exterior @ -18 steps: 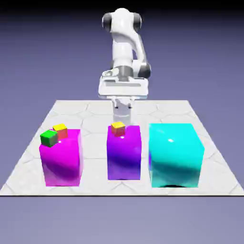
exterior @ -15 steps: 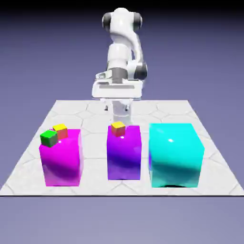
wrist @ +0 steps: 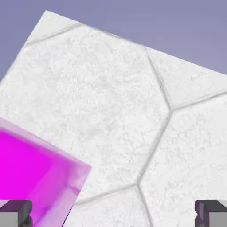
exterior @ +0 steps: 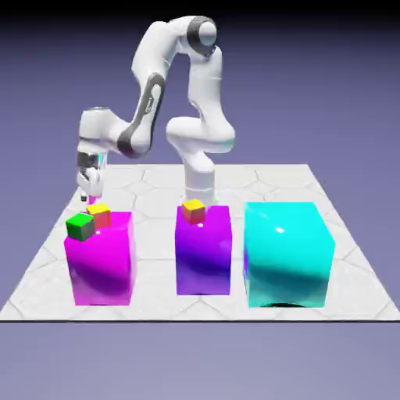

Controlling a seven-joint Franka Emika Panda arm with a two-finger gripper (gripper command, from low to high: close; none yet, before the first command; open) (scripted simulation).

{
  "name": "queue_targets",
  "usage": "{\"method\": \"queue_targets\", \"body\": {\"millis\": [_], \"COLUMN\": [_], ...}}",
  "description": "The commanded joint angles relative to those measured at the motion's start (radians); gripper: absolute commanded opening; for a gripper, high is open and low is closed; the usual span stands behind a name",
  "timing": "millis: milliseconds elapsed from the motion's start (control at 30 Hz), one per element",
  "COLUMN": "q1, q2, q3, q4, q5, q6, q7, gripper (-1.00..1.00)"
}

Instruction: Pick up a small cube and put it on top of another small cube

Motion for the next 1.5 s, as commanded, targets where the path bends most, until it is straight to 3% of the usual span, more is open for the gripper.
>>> {"method": "queue_targets", "body": {"millis": [0, 200, 500, 533, 867, 1033, 1467], "q1": [-0.012, 0.014, -0.222, -0.222, 0.014, -0.104, -0.176], "q2": [0.036, 0.181, 0.447, 0.447, 0.181, 0.185, 0.026], "q3": [-0.002, 0.101, 0.406, 0.406, 0.101, 0.013, 0.376], "q4": [-0.002, -0.017, 0.043, 0.043, -0.017, 0.128, 0.449], "q5": [0.009, 0.075, 0.362, 0.362, 0.075, 0.168, 0.109], "q6": [-0.006, -0.014, 0.189, 0.189, -0.014, -0.113, -0.610], "q7": [0.016, 0.067, -0.150, -0.150, 0.067, -0.072, 0.363], "gripper": [0.00, 0.00, 0.00, -1.00, -1.00, -1.00, -1.00]}}
